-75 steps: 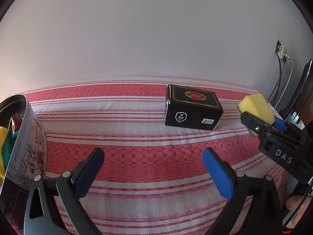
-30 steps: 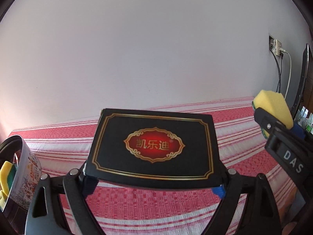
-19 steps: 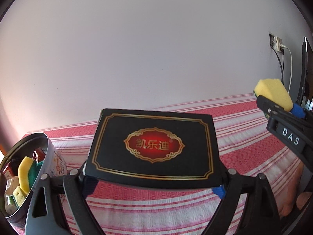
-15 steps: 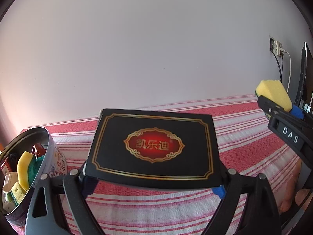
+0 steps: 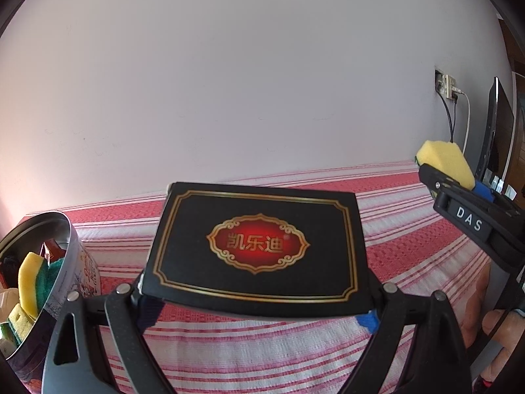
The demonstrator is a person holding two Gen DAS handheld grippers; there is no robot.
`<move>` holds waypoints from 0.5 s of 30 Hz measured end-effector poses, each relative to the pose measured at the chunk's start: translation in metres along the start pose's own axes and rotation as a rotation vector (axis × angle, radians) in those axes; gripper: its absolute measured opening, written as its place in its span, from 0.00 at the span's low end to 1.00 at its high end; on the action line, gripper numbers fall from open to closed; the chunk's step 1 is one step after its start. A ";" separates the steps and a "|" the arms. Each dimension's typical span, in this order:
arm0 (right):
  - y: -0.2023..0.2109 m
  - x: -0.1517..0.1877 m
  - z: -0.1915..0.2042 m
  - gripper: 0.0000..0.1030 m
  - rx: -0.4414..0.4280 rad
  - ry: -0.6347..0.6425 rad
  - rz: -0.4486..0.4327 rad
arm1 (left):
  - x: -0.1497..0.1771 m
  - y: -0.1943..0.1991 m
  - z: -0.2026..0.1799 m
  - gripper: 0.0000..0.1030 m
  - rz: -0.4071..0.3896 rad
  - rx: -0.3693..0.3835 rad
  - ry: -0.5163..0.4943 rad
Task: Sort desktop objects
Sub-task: 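Carry the box and sponge over the silver tin and open both tools to release them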
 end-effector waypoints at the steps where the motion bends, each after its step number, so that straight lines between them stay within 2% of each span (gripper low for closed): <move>1: 0.000 0.000 0.001 0.70 0.001 0.004 -0.002 | -0.001 0.003 0.002 0.89 0.003 0.006 0.006; 15: 0.019 0.008 0.019 0.70 -0.003 0.040 -0.033 | 0.008 0.015 -0.005 0.89 0.023 0.025 0.028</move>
Point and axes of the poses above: each gripper's, at about its wrist camera, not at the fingertips, and y roughly against the way its jaws point, z to its left, x to its underside, the point moved 1 cm from there along -y, roughly the way its jaws point, and after that the axes turned 8 degrees about -y, right-handed, at the moved point
